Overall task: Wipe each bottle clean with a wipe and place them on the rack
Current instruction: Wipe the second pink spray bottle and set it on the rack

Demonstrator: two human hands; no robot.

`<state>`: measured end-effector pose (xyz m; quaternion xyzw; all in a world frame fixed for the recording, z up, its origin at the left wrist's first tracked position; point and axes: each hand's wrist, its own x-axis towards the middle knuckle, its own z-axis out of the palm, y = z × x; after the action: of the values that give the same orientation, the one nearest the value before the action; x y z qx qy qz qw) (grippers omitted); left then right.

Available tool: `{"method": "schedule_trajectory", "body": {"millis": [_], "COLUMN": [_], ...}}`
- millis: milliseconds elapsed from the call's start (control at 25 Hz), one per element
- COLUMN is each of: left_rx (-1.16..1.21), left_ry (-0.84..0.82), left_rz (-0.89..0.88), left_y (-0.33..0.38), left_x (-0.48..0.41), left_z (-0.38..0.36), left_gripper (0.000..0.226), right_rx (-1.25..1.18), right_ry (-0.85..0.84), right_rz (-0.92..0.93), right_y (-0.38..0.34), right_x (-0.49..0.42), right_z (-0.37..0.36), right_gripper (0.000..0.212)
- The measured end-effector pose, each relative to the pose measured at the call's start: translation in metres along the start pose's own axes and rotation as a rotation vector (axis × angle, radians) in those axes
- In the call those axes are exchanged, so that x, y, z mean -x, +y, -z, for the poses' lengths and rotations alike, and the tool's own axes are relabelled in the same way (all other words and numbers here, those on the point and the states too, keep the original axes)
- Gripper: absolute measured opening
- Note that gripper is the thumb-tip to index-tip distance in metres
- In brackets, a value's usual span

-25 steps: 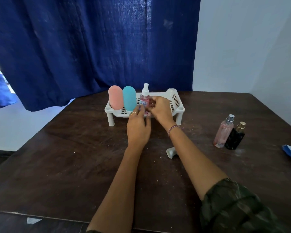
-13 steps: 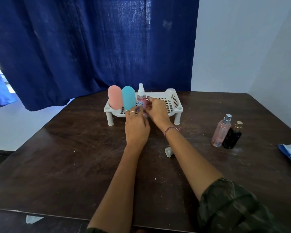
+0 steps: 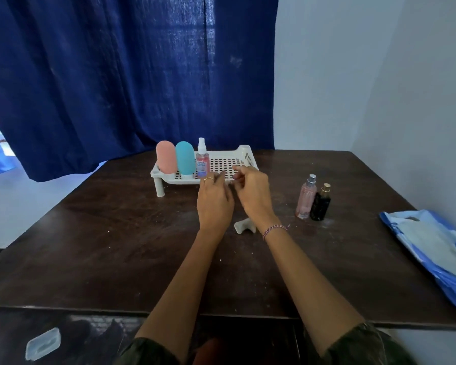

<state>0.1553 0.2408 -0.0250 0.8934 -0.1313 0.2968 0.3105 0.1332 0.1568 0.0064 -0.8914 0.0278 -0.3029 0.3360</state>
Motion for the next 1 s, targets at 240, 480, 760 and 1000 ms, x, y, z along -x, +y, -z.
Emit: {"method": "schedule_trajectory", "body": {"millis": [240, 480, 760, 1000], "left_rx": [0.030, 0.195, 0.209, 0.313], "left_ry": [-0.038, -0.086, -0.322, -0.368], "left_rz": [-0.092, -0.153, -0.153, -0.072], "left_y": [0.050, 0.097, 0.122, 0.122], "left_x": [0.024, 0.026, 0.019, 0.017], "left_z": [-0.004, -0.009, -0.032, -0.042], "left_gripper": [0.024, 0.023, 0.031, 0.023], "right_rx": [0.109, 0.227, 0.520, 0.336], "right_ry": [0.064, 0.196, 0.099, 0.165], "right_rz": [0.018, 0.116, 0.105, 0.069], "right_y": [0.016, 0.039, 0.066, 0.066], "right_x": [0.026, 0.024, 0.017, 0.014], "right_z": [0.044, 0.092, 0.104, 0.105], "right_gripper": [0.024, 0.023, 0.023, 0.027]}}
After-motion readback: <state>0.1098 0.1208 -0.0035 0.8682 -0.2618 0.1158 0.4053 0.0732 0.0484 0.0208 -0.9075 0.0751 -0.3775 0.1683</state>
